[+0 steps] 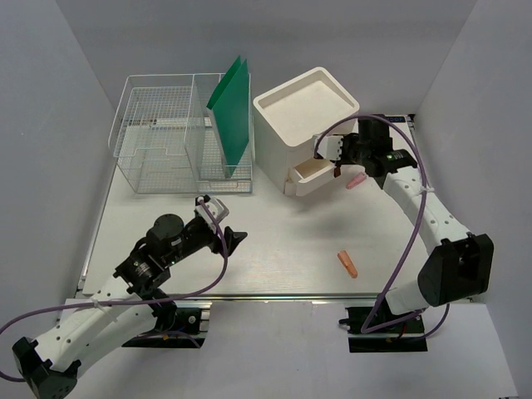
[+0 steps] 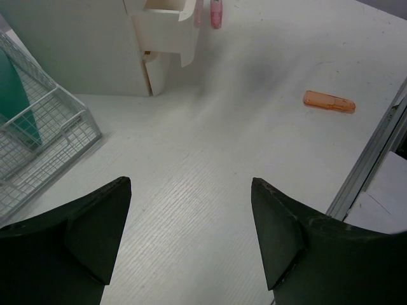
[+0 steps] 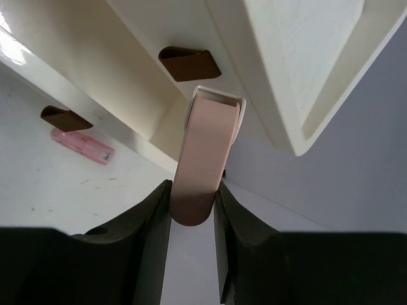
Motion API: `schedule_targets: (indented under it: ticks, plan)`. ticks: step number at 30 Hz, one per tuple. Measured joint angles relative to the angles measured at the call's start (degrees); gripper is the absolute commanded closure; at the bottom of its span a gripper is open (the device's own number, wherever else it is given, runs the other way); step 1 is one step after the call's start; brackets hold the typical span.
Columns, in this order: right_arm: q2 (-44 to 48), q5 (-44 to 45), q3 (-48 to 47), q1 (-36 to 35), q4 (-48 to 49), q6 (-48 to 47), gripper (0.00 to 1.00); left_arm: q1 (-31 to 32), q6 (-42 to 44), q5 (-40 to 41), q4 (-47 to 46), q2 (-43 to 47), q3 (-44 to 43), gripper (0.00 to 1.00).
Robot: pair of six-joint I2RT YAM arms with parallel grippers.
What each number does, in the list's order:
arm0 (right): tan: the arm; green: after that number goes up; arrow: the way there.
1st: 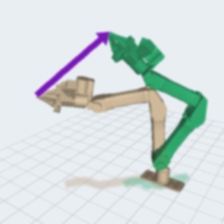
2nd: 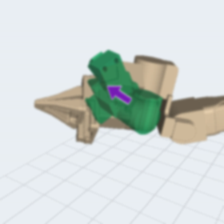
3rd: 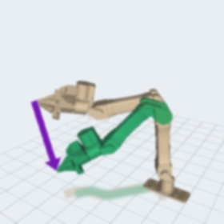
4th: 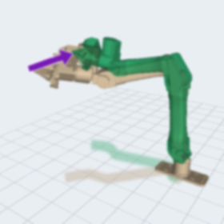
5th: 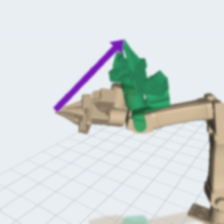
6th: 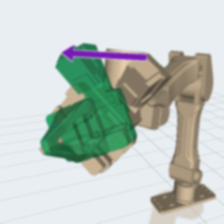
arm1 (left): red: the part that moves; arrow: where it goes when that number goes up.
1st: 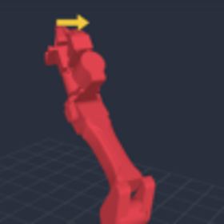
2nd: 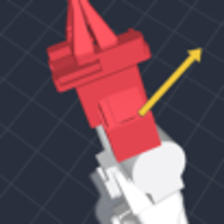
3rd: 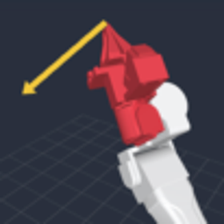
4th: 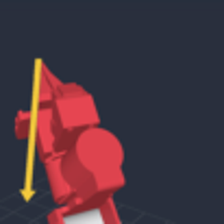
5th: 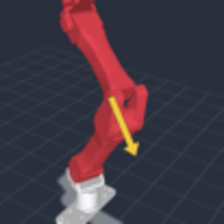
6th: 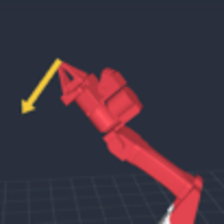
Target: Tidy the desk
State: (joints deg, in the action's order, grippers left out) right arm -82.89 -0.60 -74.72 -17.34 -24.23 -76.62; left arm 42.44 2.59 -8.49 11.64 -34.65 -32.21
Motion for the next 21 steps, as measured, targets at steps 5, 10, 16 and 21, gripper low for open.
schedule_targets:
  ticks: [5,10,16,21]
  plan:
    - [-1.11,2.47,0.02,-1.84,1.51,-3.41,0.91,0.0,0.09,0.2,0.02,-0.7,0.0,0.14]
    - [-3.26,3.04,0.04,-3.15,0.72,-4.92,0.87,0.0,0.24,0.24,0.15,-0.76,0.0,0.15]
    - [-4.66,4.09,0.04,-3.98,0.31,-5.14,0.73,0.0,0.39,0.42,0.22,-0.59,0.0,0.15]
    - [-5.6,4.81,0.04,-4.17,0.31,-4.94,0.52,0.0,0.42,0.55,0.37,-0.33,0.0,0.14]
